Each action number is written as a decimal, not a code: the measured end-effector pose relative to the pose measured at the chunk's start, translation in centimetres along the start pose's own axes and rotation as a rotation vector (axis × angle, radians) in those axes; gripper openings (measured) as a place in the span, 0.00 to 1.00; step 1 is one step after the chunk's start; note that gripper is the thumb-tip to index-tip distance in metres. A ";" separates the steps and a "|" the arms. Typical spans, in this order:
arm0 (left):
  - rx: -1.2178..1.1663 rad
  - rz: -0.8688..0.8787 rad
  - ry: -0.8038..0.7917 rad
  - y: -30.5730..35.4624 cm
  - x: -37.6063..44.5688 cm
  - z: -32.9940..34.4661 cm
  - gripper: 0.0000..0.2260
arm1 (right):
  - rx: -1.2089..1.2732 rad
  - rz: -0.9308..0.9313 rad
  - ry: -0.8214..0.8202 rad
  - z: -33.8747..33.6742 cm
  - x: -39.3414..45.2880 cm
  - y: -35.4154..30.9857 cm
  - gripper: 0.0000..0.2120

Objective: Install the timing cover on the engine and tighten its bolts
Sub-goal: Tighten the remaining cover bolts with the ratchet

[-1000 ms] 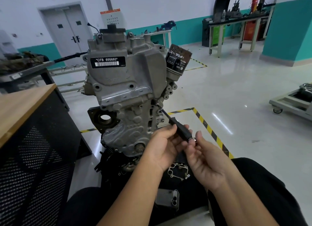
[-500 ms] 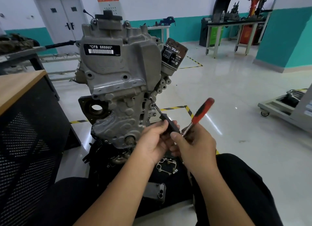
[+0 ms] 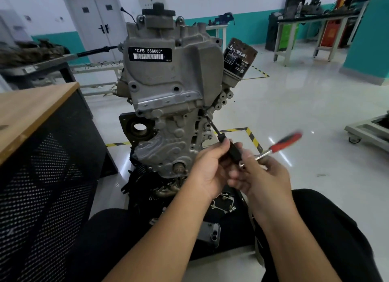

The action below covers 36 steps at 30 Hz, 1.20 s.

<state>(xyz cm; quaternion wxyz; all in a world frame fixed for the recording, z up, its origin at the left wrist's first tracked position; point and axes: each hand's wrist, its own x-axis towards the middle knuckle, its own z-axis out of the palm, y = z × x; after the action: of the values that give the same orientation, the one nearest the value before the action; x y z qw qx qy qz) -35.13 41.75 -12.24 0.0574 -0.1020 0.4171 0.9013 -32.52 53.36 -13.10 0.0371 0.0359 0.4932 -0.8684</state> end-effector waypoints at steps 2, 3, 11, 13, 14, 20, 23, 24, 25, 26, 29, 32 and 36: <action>0.050 0.020 -0.018 0.2 0.0 -0.2 0.11 | 0.433 0.265 -0.010 0.4 -0.2 -0.4 0.12; 0.092 0.035 -0.002 0.2 0.0 -0.2 0.09 | 0.386 0.244 0.009 0.3 -0.2 -0.3 0.11; 0.165 0.056 0.015 0.4 0.0 -0.9 0.09 | 0.181 0.068 0.079 0.3 -0.2 0.4 0.10; 0.179 0.038 -0.002 0.2 -0.2 -0.9 0.11 | 0.290 0.208 0.079 0.2 -0.2 0.1 0.11; 0.175 0.028 0.016 0.0 -0.3 -0.8 0.12 | 0.144 0.152 0.079 0.0 -0.2 0.2 0.10; 0.179 0.061 0.081 -0.6 -0.2 -0.3 0.13 | -0.543 -0.311 0.200 -0.5 -0.1 1.9 0.08; 0.181 0.032 0.015 -0.4 -0.3 -0.8 0.09 | 0.132 0.085 0.112 0.4 -0.4 1.1 0.11; 0.181 0.019 0.000 -0.4 -0.3 -0.9 0.08 | 0.221 0.170 0.103 0.4 -0.4 1.0 0.12; 0.194 0.013 0.005 -0.4 -0.3 -1.0 0.06 | 0.190 0.177 0.105 0.3 -0.4 1.0 0.11; 0.210 0.008 0.017 -0.5 -0.2 -1.0 0.06 | 0.050 0.101 0.114 0.1 -0.3 1.2 0.10; 0.214 0.005 0.043 -0.7 -0.2 -0.5 0.06 | -0.446 -0.293 0.207 -0.2 -0.1 1.8 0.09; 0.181 0.022 0.060 -0.1 -0.2 -0.6 0.10 | -0.158 -0.175 0.149 0.5 -0.6 1.9 0.07; 0.161 0.008 0.024 0.2 -0.1 -1.1 0.08 | 0.170 0.178 0.050 0.8 -0.8 1.5 0.09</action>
<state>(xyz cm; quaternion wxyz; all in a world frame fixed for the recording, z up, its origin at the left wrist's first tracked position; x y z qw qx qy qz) -34.94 40.74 -12.77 0.0569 -0.1061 0.4891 0.8639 -31.56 51.99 -13.87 0.0986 0.1041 0.4132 -0.8993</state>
